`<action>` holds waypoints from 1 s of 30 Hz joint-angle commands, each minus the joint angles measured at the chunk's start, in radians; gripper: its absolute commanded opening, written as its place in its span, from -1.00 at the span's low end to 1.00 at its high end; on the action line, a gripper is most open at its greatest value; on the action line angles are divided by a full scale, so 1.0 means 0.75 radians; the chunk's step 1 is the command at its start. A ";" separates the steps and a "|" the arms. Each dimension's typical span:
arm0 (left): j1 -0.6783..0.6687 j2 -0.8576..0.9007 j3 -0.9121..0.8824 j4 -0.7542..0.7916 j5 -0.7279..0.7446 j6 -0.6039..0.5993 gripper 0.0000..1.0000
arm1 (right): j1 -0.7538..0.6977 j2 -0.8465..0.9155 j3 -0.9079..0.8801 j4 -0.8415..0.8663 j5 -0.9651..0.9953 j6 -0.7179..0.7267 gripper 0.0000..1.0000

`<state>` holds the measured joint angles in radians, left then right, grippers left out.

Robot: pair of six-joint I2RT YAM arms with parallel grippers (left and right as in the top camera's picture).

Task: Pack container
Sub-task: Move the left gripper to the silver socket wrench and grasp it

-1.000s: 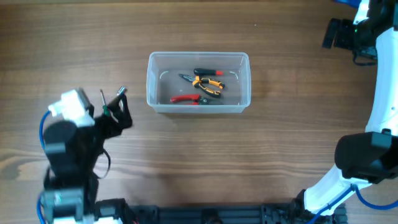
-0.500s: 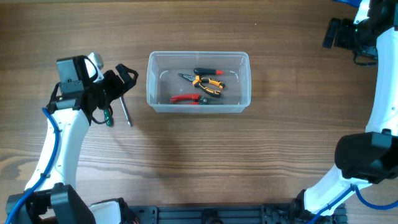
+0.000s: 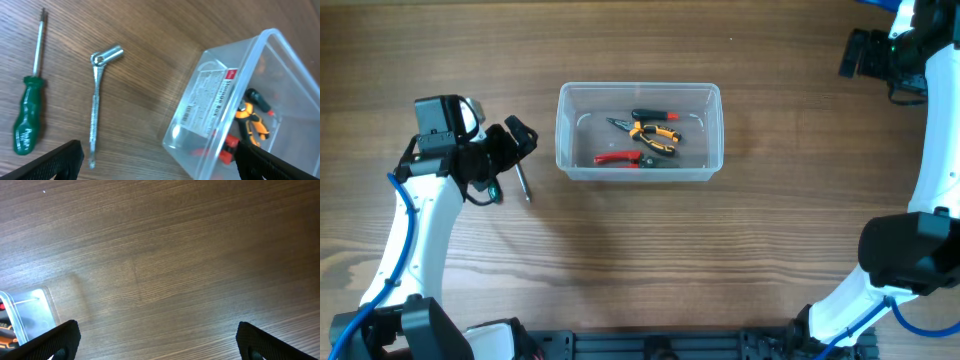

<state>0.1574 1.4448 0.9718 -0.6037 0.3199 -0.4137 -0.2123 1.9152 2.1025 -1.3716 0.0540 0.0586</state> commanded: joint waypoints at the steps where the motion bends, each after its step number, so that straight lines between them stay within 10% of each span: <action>1: 0.005 -0.004 0.028 -0.012 -0.034 0.079 1.00 | 0.005 0.013 0.001 0.004 0.018 -0.005 0.99; 13: 0.005 -0.002 0.278 -0.244 -0.105 0.205 0.99 | 0.005 0.013 0.001 0.004 0.018 -0.005 1.00; 25: -0.024 0.106 0.278 -0.314 -0.119 0.305 0.01 | 0.005 0.013 0.001 0.004 0.018 -0.005 1.00; 30: -0.069 0.312 0.278 -0.297 -0.084 0.337 0.22 | 0.005 0.013 0.001 0.004 0.018 -0.005 0.99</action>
<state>0.1238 1.5867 1.1683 -0.8371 0.2329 -0.1871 -0.2123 1.9152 2.1025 -1.3712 0.0540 0.0586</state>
